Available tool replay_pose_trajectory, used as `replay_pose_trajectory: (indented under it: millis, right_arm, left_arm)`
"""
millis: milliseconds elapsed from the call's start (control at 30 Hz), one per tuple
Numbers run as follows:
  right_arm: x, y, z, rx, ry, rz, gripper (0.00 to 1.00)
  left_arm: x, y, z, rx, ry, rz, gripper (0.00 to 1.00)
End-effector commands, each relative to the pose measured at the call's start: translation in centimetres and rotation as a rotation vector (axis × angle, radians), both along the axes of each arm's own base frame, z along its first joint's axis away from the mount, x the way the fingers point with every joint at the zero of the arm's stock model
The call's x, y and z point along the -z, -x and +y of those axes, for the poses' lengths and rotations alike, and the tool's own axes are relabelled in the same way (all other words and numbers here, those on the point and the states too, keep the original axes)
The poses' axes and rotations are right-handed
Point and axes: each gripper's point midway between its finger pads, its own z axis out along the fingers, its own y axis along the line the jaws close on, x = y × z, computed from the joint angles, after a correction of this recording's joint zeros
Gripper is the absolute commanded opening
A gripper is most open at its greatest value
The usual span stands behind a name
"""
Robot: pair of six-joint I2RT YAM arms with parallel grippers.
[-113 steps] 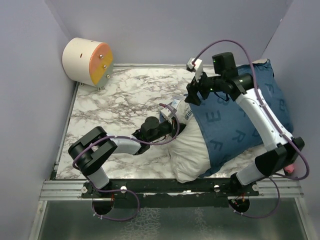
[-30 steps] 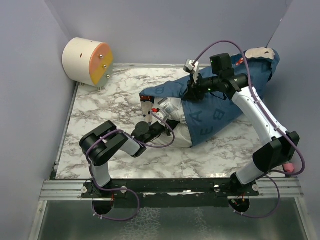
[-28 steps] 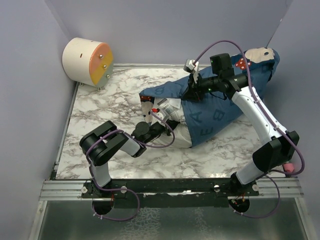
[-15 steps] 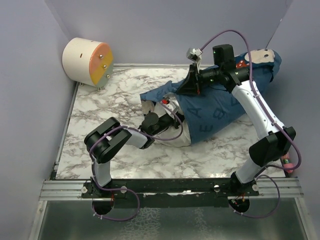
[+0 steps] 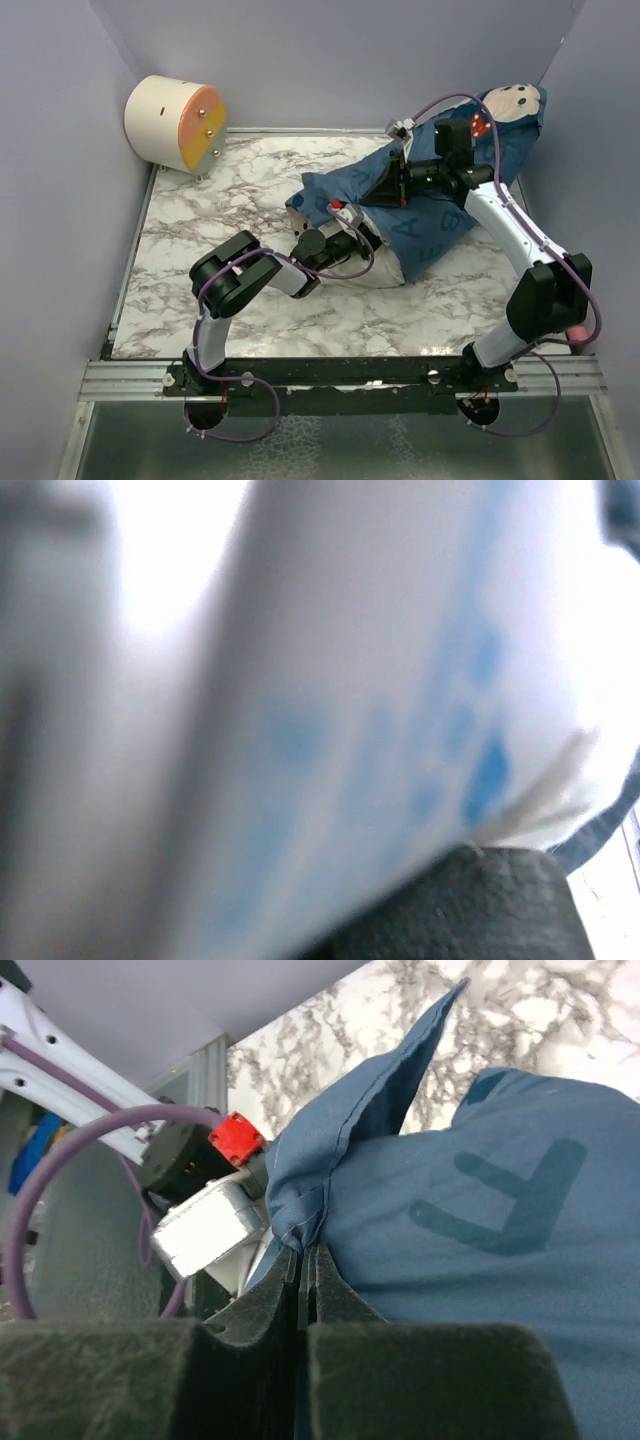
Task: Put the pillow into the pillowcase
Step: Stuff the pillow into the pillowcase.
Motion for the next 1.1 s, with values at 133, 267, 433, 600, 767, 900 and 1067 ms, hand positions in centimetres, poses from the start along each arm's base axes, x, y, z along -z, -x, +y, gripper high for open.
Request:
replay_pose_trajectory:
  millis: [133,267,433,600,767,900,1067]
  right_arm:
    - [-16.2,7.2,5.1,-0.336,-0.196,-0.169,0.0]
    - [-21.3,10.8,4.0,-0.423,-0.268,-0.279,0.0]
    - [-16.9,11.7,3.7,-0.448,-0.268,-0.192,0.0]
    - [-8.1,11.7,3.9,-0.427,-0.221,-0.03,0.0]
    - [-8.0,12.6,3.7,-0.407,-0.23,-0.072,0.0]
    - [-8.9,12.7,4.1,-0.39,-0.25,-0.121,0.0]
    - [-13.9,12.3,4.1,-0.296,-0.299,-0.276,0.0]
  left_arm:
    - [-12.8,-0.6,-2.7,0.12,0.192,-0.187,0.0]
    - [-20.8,-0.7,-2.1,0.099,0.28,-0.315,0.0]
    - [-20.2,-0.5,-1.7,0.081,0.287,-0.294,0.0]
    - [-9.8,-6.2,2.4,-0.074,0.333,-0.055,0.0]
    - [-4.4,-8.0,5.0,-0.163,0.35,0.103,0.0]
    - [-2.9,-6.9,5.4,-0.144,0.329,0.18,0.0]
    - [-4.1,-3.6,5.4,-0.011,0.309,0.272,0.0]
